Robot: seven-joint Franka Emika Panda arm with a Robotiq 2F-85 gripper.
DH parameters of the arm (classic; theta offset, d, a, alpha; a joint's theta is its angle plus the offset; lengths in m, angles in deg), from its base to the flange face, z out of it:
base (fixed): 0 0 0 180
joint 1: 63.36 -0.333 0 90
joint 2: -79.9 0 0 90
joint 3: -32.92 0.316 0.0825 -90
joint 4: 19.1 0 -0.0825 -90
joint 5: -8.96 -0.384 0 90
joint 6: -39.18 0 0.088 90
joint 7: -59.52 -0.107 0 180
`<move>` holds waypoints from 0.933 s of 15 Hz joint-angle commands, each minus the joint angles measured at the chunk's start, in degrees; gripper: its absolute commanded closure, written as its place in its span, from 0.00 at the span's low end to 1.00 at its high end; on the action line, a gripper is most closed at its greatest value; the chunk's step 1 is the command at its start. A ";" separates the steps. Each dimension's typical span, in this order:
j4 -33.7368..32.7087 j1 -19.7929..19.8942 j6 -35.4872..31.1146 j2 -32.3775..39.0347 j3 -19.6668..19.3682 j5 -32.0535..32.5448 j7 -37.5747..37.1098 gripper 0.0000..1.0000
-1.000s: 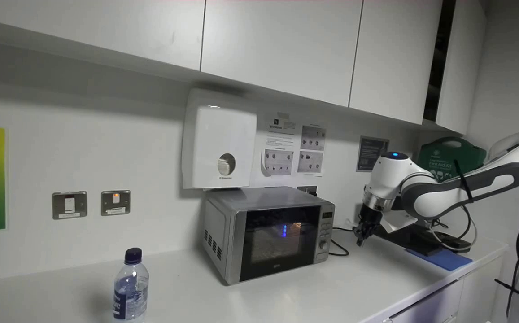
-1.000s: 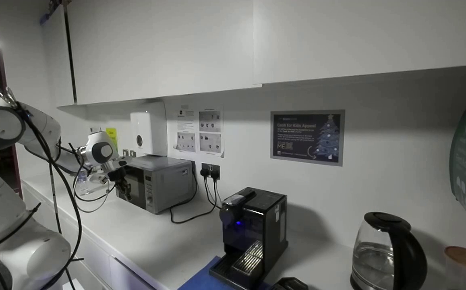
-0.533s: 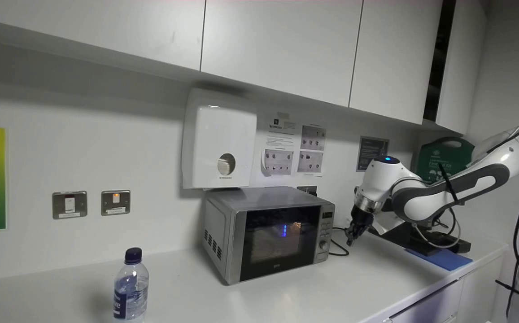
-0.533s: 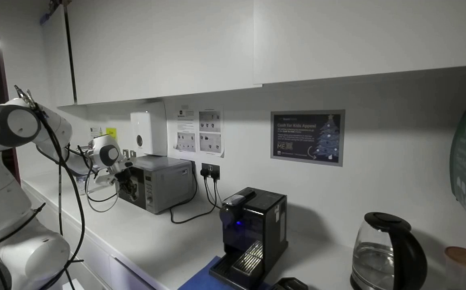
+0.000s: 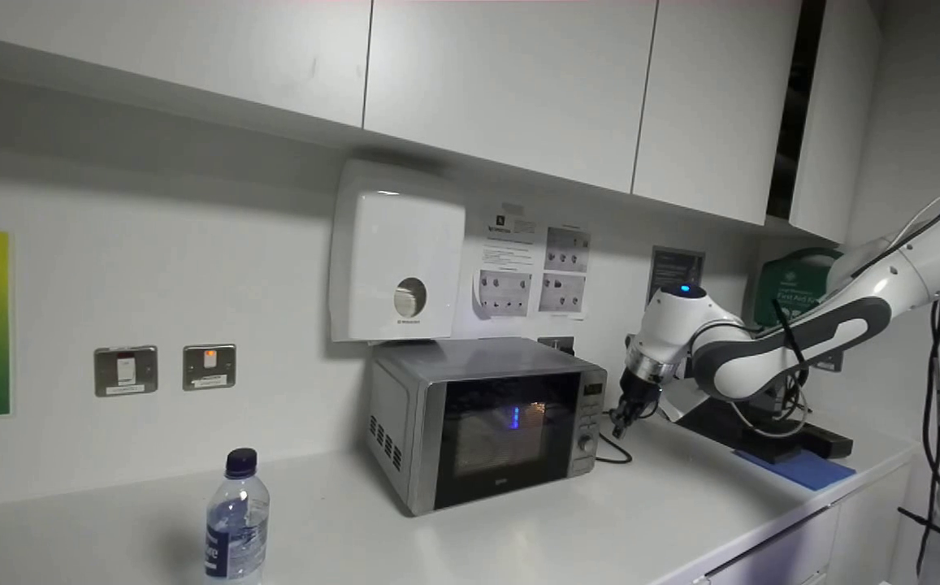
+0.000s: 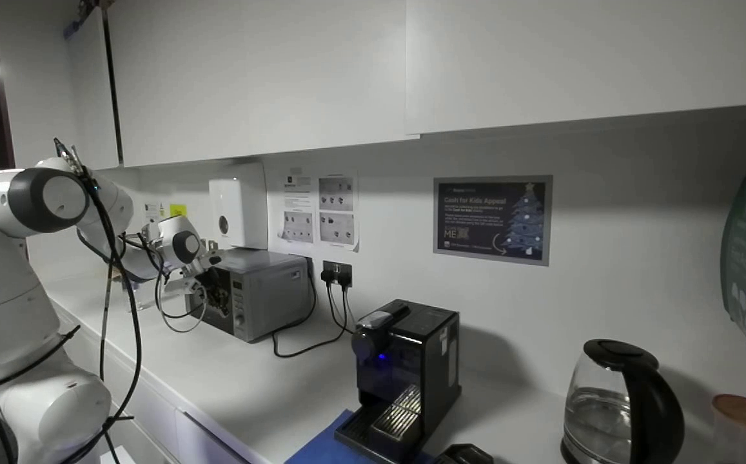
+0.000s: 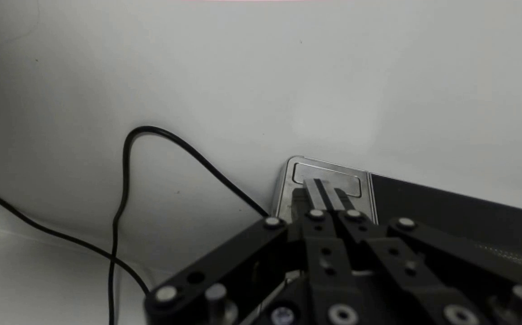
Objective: Turn on the microwave light, then turn it off
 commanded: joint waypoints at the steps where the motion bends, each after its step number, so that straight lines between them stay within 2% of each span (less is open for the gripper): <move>1: -2.66 0.05 -4.28 3.78 -1.04 1.88 0.40 1.00; 5: -3.87 -0.26 -8.22 5.40 -1.31 2.43 -0.73 1.00; 9: -3.70 -1.45 -7.06 4.64 -1.45 0.25 0.15 1.00; 14: -3.03 -1.67 -7.28 4.70 -1.50 0.54 -0.01 0.99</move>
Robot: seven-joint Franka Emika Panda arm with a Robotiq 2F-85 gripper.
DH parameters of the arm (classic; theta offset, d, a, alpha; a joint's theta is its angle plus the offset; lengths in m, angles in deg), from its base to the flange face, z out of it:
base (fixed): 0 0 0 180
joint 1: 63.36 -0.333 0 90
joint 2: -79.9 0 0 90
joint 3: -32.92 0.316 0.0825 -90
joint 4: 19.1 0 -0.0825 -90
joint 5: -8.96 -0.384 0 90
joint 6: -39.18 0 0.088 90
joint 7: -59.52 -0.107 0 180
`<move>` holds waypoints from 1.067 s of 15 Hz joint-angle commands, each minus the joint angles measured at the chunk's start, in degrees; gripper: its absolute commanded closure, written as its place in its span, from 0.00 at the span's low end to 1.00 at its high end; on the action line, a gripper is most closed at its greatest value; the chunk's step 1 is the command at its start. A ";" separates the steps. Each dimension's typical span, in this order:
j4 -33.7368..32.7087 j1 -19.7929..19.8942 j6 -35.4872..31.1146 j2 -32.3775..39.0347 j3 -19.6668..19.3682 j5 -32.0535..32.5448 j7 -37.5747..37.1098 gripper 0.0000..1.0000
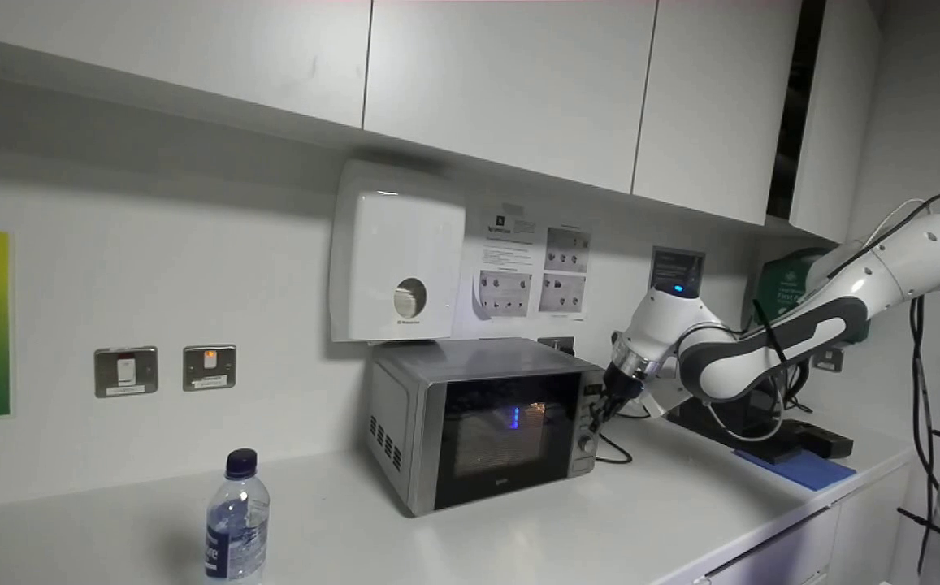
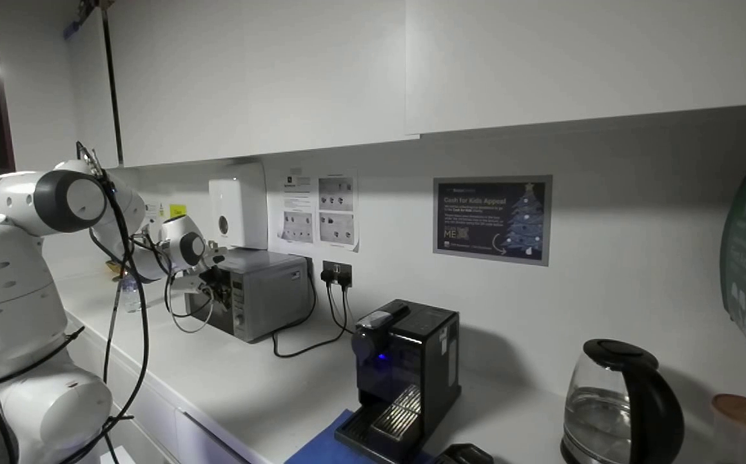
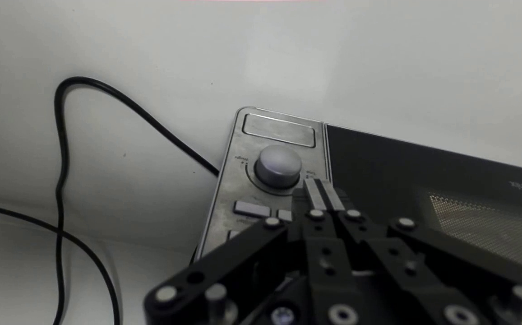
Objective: Turn on the microwave light, then turn it off
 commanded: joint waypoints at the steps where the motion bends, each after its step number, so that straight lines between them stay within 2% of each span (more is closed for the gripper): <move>1: -0.01 -0.81 0.11 -0.02 -0.82 0.03 0.08 0.99; 5: 1.48 1.38 -0.41 -2.34 1.19 12.88 -13.33 1.00; 8: 1.49 0.77 0.23 -1.76 1.27 18.94 -21.77 1.00; 16: 1.77 -0.89 -0.64 -0.33 0.42 21.25 -28.12 1.00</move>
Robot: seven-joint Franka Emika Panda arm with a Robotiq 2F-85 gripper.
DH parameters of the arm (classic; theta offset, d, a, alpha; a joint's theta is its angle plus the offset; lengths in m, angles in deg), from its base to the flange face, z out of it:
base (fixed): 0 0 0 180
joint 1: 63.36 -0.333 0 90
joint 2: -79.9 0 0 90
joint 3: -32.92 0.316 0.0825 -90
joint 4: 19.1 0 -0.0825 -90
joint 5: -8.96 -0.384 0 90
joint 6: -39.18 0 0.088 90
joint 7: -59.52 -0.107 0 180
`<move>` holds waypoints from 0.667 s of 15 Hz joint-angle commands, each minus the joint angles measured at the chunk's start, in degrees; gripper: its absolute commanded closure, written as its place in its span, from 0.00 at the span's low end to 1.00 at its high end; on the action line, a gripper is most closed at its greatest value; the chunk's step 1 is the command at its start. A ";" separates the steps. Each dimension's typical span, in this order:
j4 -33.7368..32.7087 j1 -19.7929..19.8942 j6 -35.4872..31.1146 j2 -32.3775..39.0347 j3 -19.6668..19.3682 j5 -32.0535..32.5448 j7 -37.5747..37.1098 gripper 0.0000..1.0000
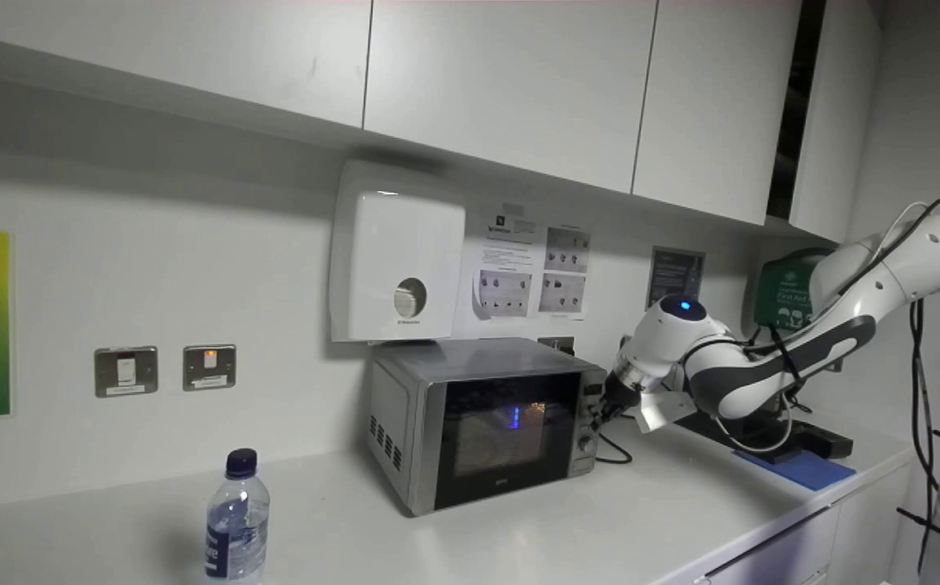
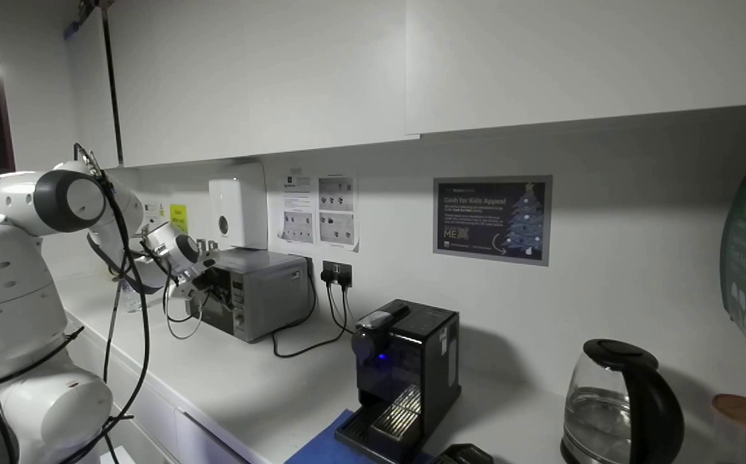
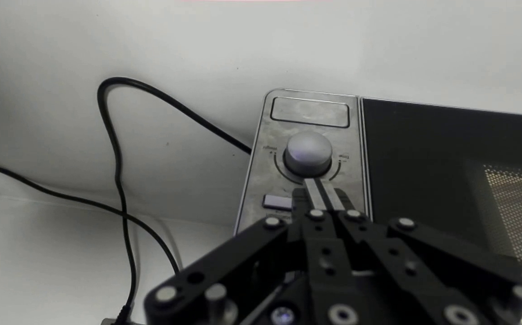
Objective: Turn on the microwave light, then turn it off
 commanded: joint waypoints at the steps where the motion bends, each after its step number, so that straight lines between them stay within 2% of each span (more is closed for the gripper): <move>1: 0.51 -0.50 -0.58 -0.09 -0.14 2.38 -3.63 1.00; 10: 0.67 -1.08 -0.57 1.54 -0.55 8.39 -8.10 1.00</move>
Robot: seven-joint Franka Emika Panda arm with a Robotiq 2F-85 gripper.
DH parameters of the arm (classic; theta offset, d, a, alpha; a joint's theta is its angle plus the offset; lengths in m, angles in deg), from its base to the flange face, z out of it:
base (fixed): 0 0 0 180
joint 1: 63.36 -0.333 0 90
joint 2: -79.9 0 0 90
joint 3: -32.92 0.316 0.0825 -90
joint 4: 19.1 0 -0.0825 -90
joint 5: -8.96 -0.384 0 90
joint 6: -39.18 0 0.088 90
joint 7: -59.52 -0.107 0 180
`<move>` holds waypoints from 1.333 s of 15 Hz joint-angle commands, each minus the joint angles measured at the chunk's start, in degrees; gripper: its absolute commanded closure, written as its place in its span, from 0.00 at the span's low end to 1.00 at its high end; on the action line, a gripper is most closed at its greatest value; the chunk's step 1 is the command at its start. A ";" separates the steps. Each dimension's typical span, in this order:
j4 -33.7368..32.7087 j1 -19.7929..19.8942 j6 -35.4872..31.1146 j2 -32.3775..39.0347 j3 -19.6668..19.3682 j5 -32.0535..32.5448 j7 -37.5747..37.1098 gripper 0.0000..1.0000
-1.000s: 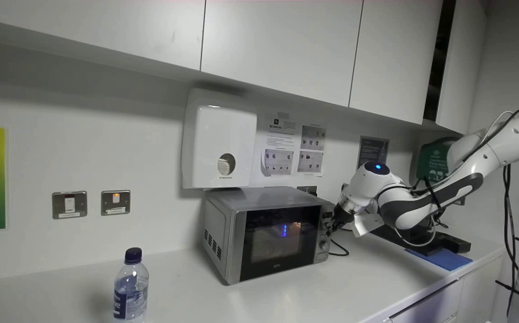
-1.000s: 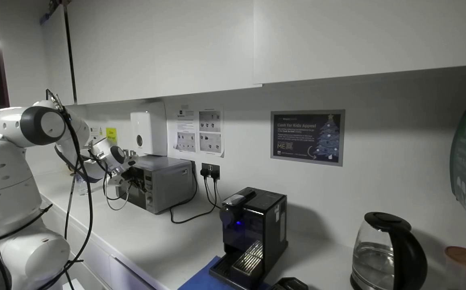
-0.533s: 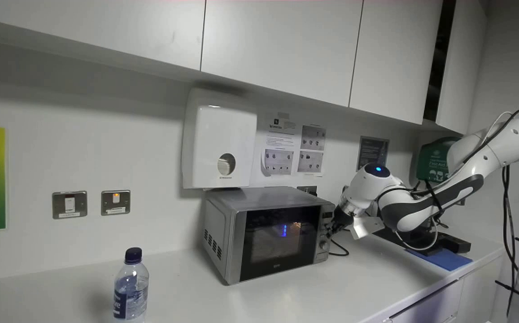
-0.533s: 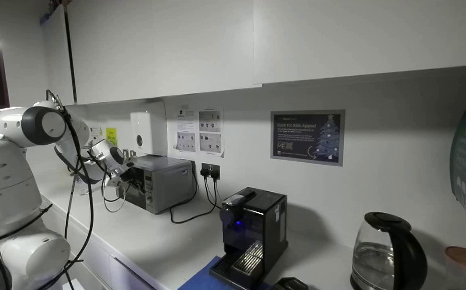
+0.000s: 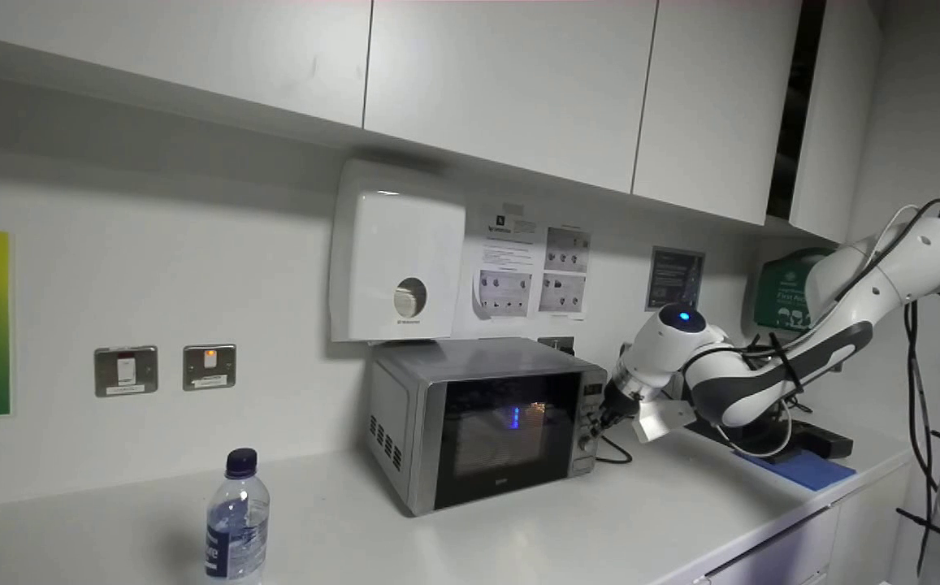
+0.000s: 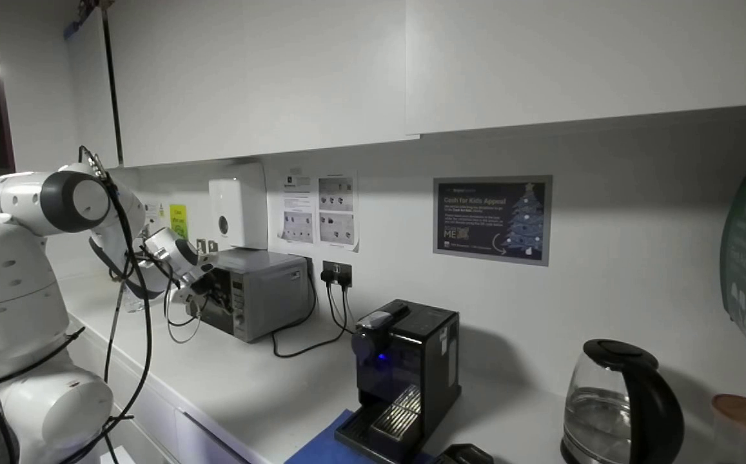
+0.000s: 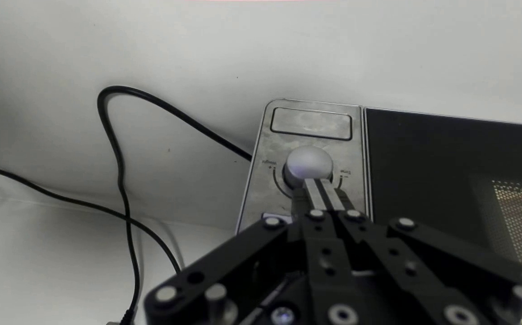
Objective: Turn on the microwave light, then turn it off
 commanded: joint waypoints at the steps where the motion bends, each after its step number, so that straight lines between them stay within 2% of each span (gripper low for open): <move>1: -0.02 -0.59 -0.57 0.58 -0.69 4.37 -3.12 1.00; 10: -1.53 -0.98 -1.68 2.40 -1.58 12.46 -7.53 1.00; 11: -1.65 0.61 -2.15 2.69 -0.15 12.86 -7.93 1.00; 20: -3.73 0.81 -3.91 5.47 -0.48 16.52 -8.19 1.00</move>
